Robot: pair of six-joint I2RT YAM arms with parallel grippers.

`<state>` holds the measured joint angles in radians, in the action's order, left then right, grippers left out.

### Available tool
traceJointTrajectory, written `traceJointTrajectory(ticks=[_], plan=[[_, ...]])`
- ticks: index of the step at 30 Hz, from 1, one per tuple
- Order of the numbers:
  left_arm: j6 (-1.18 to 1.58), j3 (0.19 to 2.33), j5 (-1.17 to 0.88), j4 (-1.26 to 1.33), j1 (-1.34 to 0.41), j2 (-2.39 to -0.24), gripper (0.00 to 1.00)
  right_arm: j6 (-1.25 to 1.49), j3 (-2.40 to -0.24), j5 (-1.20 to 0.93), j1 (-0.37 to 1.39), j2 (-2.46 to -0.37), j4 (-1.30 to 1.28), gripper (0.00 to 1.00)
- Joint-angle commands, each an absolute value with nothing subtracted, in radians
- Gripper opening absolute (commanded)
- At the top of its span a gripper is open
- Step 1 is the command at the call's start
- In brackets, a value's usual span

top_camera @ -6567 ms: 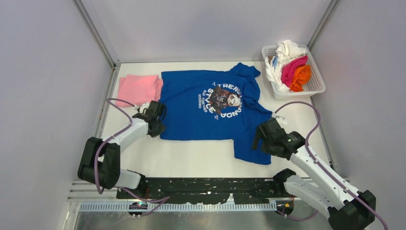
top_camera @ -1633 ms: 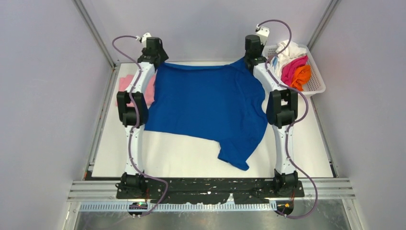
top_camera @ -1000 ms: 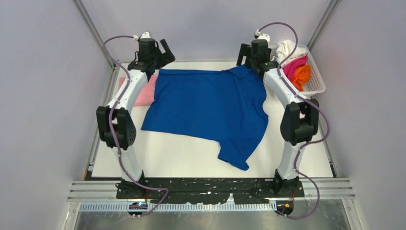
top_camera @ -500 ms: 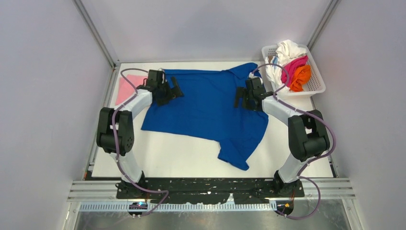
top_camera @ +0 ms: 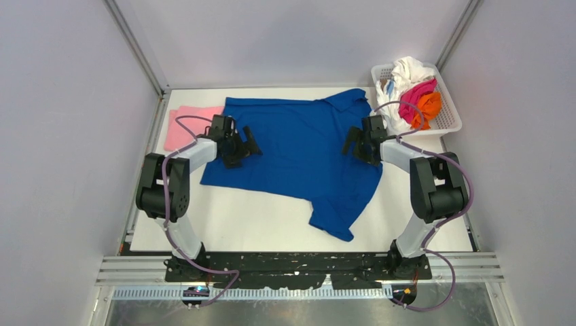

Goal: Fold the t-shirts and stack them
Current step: Flatten out the tshirt

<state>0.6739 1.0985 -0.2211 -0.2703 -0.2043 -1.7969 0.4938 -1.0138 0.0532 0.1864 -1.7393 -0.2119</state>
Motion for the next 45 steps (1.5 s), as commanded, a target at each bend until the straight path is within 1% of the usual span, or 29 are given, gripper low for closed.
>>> traceJointTrajectory(ticks=[1,3,5,9,12,16,20,24,27,32,35,38,45], plan=[[0.693,1.040,-0.248,-0.259,-0.218,-1.779,1.00,0.479,-1.033,0.045,0.144,-1.762,-0.215,0.96],[0.694,1.036,-0.236,-0.268,-0.229,-1.774,1.00,0.460,-1.058,0.027,0.126,-1.791,-0.219,0.99],[0.692,1.034,-0.226,-0.292,-0.242,-1.766,1.00,0.453,-1.086,0.026,0.120,-1.810,-0.224,1.00],[0.698,1.003,-0.191,-0.301,-0.272,-1.717,1.00,0.434,-1.152,0.124,0.117,-1.810,-0.278,0.99],[0.708,0.989,-0.187,-0.305,-0.291,-1.686,1.00,0.413,-1.154,0.135,0.122,-1.761,-0.293,0.98],[0.712,0.989,-0.167,-0.317,-0.307,-1.622,1.00,0.369,-1.149,0.178,0.181,-1.664,-0.351,0.96],[0.703,0.971,-0.105,-0.361,-0.315,-1.517,1.00,0.373,-1.088,0.230,0.284,-1.519,-0.426,0.95],[0.690,0.919,-0.011,-0.433,-0.314,-1.391,1.00,0.413,-0.966,0.246,0.435,-1.357,-0.478,0.95],[0.691,0.855,0.055,-0.447,-0.314,-1.288,1.00,0.482,-0.844,0.166,0.589,-1.259,-0.485,0.95],[0.720,0.757,0.083,-0.460,-0.313,-1.168,1.00,0.634,-0.706,0.164,0.824,-1.148,-0.491,0.95],[0.738,0.703,0.080,-0.446,-0.313,-1.117,1.00,0.682,-0.682,0.177,0.912,-1.156,-0.488,0.96],[0.749,0.666,0.066,-0.443,-0.313,-1.083,1.00,0.719,-0.672,0.219,0.990,-1.213,-0.478,0.96],[0.753,0.622,0.063,-0.461,-0.313,-1.033,1.00,0.717,-0.707,0.269,1.083,-1.352,-0.445,0.95]])
